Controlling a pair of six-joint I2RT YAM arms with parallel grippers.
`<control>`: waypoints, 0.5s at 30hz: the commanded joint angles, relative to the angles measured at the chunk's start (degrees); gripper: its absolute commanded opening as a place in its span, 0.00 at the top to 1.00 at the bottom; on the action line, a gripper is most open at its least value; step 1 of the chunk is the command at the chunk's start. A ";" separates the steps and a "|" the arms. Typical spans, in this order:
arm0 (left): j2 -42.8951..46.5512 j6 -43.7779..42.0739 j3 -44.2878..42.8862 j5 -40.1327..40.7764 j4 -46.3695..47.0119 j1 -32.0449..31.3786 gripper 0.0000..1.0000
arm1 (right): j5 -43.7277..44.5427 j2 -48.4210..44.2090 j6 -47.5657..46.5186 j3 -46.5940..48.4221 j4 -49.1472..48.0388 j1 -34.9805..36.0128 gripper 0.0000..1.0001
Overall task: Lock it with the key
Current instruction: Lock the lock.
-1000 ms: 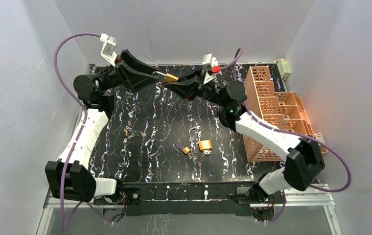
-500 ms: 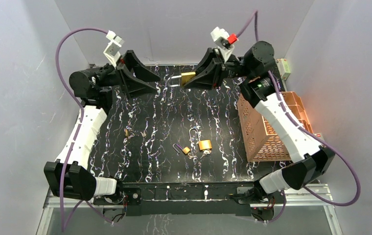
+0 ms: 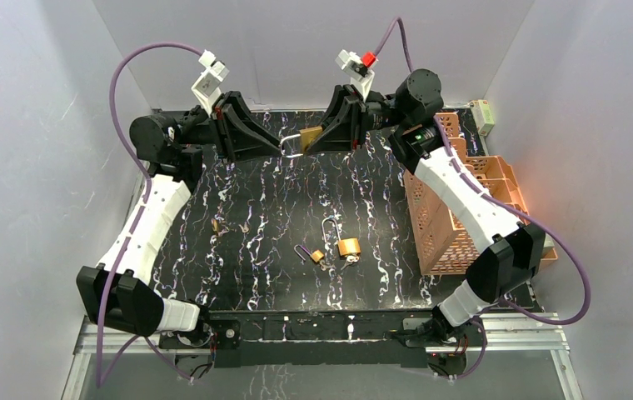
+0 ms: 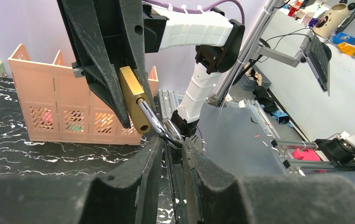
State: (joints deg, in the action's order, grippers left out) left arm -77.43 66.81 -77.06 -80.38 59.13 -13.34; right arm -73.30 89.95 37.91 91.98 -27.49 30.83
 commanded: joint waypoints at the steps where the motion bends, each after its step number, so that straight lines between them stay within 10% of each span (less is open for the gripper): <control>1: 0.31 0.08 -1.89 0.01 2.03 -0.74 0.76 | 1.14 -2.14 1.55 0.74 -5.21 0.07 1.00; 5: 0.05 0.09 -1.83 0.75 1.99 -0.80 0.51 | 0.75 -1.94 1.56 0.96 -5.14 0.11 1.00; 15: -2.02 0.72 -2.80 1.94 2.14 -0.89 0.86 | 0.03 -1.91 1.80 1.40 -5.04 0.11 1.00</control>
State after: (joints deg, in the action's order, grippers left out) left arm -78.63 66.76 -77.43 -79.94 59.29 -14.02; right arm -73.73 89.95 38.87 92.01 -28.53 30.87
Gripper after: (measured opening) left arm 0.191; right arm 0.274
